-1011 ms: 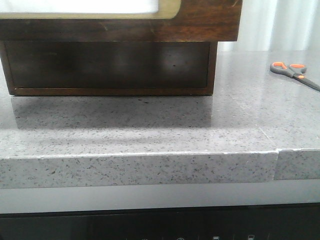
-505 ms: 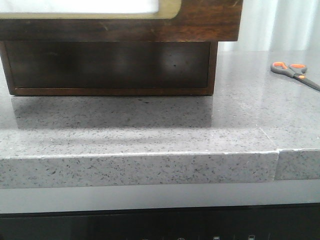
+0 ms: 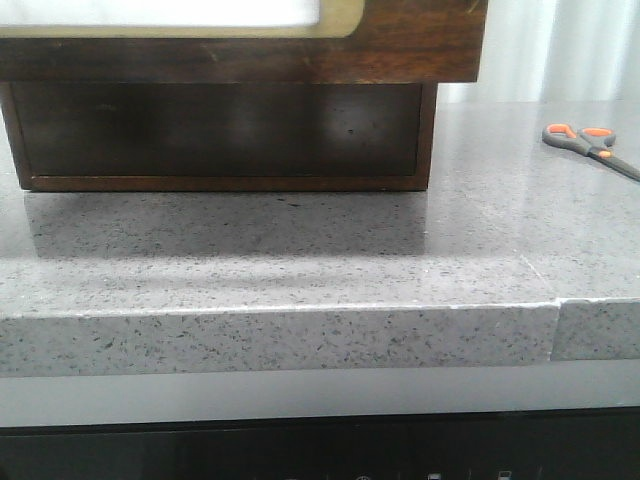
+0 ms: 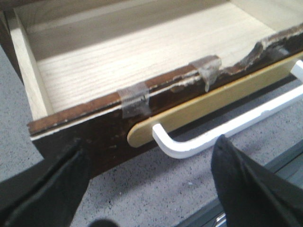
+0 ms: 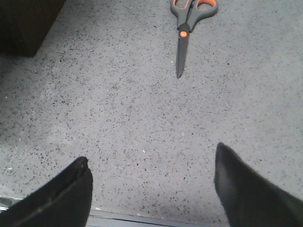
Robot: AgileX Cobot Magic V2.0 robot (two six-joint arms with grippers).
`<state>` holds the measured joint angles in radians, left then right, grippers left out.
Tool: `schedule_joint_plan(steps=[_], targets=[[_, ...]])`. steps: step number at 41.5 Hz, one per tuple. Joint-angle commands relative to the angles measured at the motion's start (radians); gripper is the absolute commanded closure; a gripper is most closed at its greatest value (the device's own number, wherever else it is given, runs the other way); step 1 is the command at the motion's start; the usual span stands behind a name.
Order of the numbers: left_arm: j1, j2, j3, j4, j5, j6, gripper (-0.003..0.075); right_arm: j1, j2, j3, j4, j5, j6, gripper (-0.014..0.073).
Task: Put scissors in drawer with both arms
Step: 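Lower the right gripper onto the grey-and-orange scissors and grasp them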
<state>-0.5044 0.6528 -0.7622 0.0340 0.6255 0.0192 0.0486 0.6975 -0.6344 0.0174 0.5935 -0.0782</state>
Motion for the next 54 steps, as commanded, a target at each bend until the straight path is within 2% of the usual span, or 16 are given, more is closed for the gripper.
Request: schedule_joint_plan(steps=[1,11,24,37,54], targets=[[-0.010,-0.001,-0.036,-0.002,-0.095,-0.013,0.0195,-0.008,0.002,-0.034,-0.007,-0.081,-0.006,0.0034],[-0.010,-0.001,-0.036,-0.002,-0.095,-0.013,0.0195,-0.033,0.094,-0.113,-0.007,-0.014,0.023,0.0034],[-0.010,-0.001,-0.036,-0.002,-0.095,-0.013,0.0195,-0.196,0.391,-0.349,0.023,0.165,0.015,0.0034],[-0.010,-0.001,-0.036,-0.002,-0.095,-0.013,0.0195,-0.195,0.710,-0.611,0.175,0.271,-0.132,0.0034],[-0.010,-0.001,-0.036,-0.002,-0.095,-0.013,0.0195,-0.163,1.040,-0.920,0.178,0.327,-0.148,0.0034]])
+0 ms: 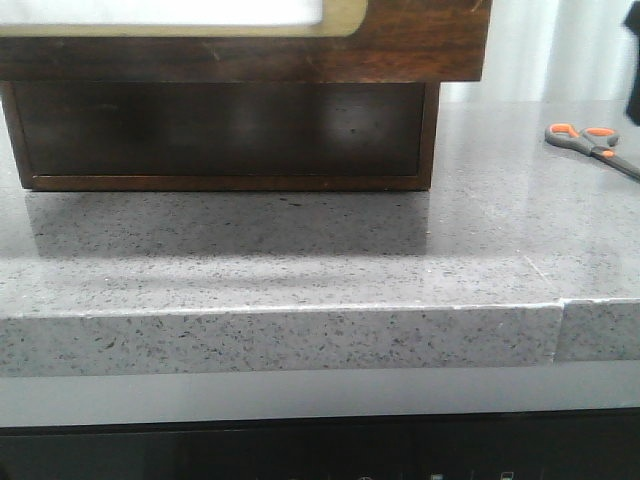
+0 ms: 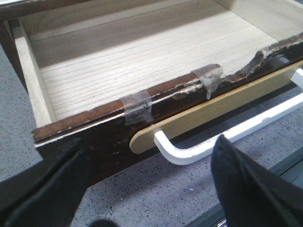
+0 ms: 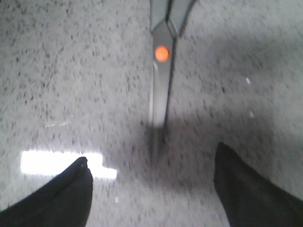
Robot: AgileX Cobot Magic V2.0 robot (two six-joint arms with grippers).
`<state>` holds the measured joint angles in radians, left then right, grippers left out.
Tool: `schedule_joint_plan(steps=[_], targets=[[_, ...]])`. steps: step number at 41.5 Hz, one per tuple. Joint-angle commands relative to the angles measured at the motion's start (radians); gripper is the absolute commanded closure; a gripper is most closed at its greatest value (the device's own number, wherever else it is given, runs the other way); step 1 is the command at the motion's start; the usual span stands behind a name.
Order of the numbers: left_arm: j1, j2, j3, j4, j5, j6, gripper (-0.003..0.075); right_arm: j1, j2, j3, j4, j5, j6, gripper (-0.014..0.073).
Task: Put scissors in drawer with both arms
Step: 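Lower the right gripper onto the grey-and-orange scissors and grasp them, then lift the scissors with the right gripper and carry them over the drawer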
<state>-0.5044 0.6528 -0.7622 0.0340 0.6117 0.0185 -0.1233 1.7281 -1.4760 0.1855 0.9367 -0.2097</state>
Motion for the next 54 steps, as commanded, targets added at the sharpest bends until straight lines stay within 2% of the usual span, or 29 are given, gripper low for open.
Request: schedule_joint_plan(steps=[1,19,31,40,42,50,54], targets=[[-0.010,-0.001,-0.036,-0.002,-0.082,-0.013,0.0195,0.009,0.019,-0.092,0.010,-0.016,-0.016,0.0034],[-0.010,-0.001,-0.036,-0.002,-0.082,-0.013,0.0195,0.018,0.210,-0.275,0.001,-0.021,-0.016,0.0039],[-0.010,-0.001,-0.036,-0.002,-0.082,-0.013,0.0195,0.018,0.239,-0.285,-0.043,-0.021,-0.016,0.0195],[-0.010,-0.001,-0.036,-0.002,-0.082,-0.013,0.0195,0.018,0.264,-0.285,-0.045,-0.010,-0.016,0.0209],[-0.010,-0.001,-0.036,-0.002,-0.082,-0.013,0.0195,0.018,0.264,-0.285,-0.045,-0.006,-0.016,0.0234],[-0.010,-0.001,-0.036,-0.002,-0.082,-0.013,0.0195,0.018,0.264,-0.289,-0.045,-0.001,-0.016,0.0470],[-0.010,-0.001,-0.036,-0.002,-0.082,-0.013,0.0195,0.018,0.264,-0.289,-0.045,-0.001,-0.016,0.0530]])
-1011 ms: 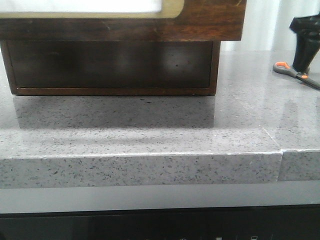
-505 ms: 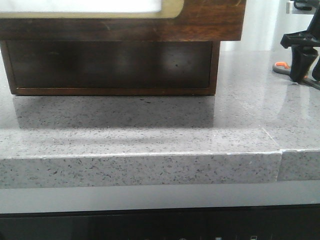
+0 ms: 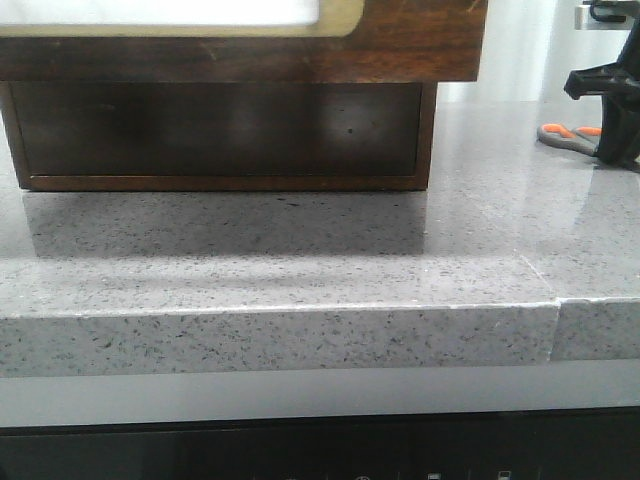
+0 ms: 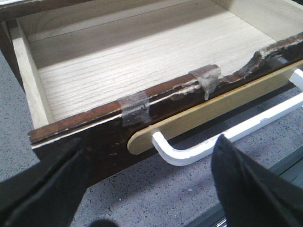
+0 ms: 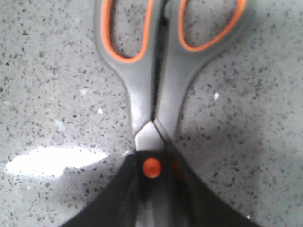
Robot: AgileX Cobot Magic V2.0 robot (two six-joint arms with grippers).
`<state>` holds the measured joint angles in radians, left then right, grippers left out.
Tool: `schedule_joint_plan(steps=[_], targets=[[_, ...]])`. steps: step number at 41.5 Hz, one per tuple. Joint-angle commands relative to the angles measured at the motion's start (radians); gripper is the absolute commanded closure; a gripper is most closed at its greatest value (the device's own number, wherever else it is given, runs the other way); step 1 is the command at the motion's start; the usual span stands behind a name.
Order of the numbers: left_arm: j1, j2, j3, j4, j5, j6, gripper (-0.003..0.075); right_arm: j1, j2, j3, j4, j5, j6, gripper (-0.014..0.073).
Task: Put scissors in drawer with both arms
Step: 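Lift the scissors with the right gripper and carry them over the drawer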
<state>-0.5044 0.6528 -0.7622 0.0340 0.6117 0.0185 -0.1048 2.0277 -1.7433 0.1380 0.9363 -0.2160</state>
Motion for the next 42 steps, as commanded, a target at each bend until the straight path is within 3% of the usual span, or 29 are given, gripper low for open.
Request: schedule_joint_plan(steps=[1,19,42], targets=[[-0.010,-0.001,-0.036,-0.002,-0.082,-0.013,0.0195,0.000,-0.036,-0.021,0.003,-0.001,-0.010,0.0537],[-0.010,-0.001,-0.036,-0.002,-0.082,-0.013,0.0195,0.000,-0.075,-0.022,0.010,0.002,-0.010,0.0549],[-0.010,-0.001,-0.036,-0.002,-0.082,-0.013,0.0195,0.001,-0.466,-0.025,0.059,-0.008,-0.010,0.0549]])
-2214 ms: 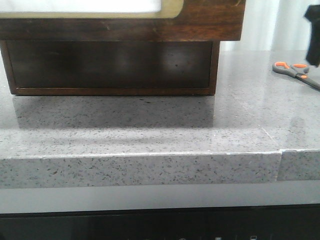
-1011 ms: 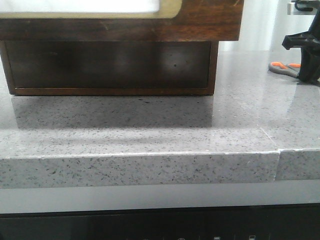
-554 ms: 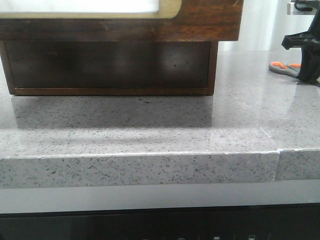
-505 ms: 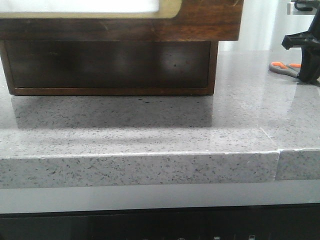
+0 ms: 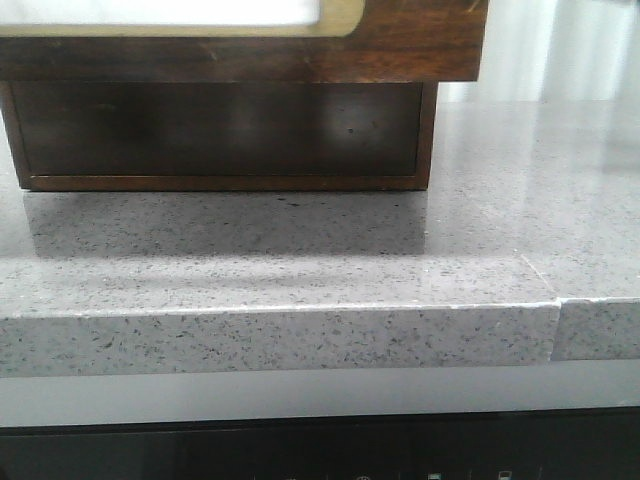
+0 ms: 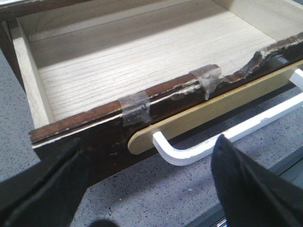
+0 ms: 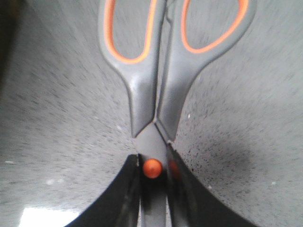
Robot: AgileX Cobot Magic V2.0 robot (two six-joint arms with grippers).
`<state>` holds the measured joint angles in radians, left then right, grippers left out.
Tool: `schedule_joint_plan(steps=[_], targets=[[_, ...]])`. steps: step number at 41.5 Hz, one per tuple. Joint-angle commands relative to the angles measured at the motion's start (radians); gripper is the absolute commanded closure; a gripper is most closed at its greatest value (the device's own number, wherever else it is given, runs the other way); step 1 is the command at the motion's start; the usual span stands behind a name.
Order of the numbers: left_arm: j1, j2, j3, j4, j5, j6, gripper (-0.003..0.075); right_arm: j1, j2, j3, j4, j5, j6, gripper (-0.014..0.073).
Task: Put scissors in drawer with both arms
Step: 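Lift the scissors with the right gripper and carry them over the drawer, then lower the scissors into the drawer and open the right gripper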
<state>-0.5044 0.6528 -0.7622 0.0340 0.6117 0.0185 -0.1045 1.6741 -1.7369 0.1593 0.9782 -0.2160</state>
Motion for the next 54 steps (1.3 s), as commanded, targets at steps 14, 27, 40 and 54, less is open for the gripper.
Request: schedule_joint_plan(steps=[14,27,40,54], targets=[[-0.010,-0.001,-0.036,-0.002,-0.082,-0.013,0.0195,0.062,-0.327,-0.032,0.121,-0.087,-0.106,0.0549],[-0.010,-0.001,-0.036,-0.002,-0.082,-0.013,0.0195,0.318,-0.387,-0.032,0.208,-0.087,-0.257,0.0549],[-0.010,-0.001,-0.036,-0.002,-0.082,-0.013,0.0195,0.610,-0.325,-0.032,0.239,-0.096,-0.456,0.0549],[-0.010,-0.001,-0.036,-0.002,-0.082,-0.013,0.0195,0.709,-0.175,-0.032,0.239,-0.097,-0.523,0.0549]])
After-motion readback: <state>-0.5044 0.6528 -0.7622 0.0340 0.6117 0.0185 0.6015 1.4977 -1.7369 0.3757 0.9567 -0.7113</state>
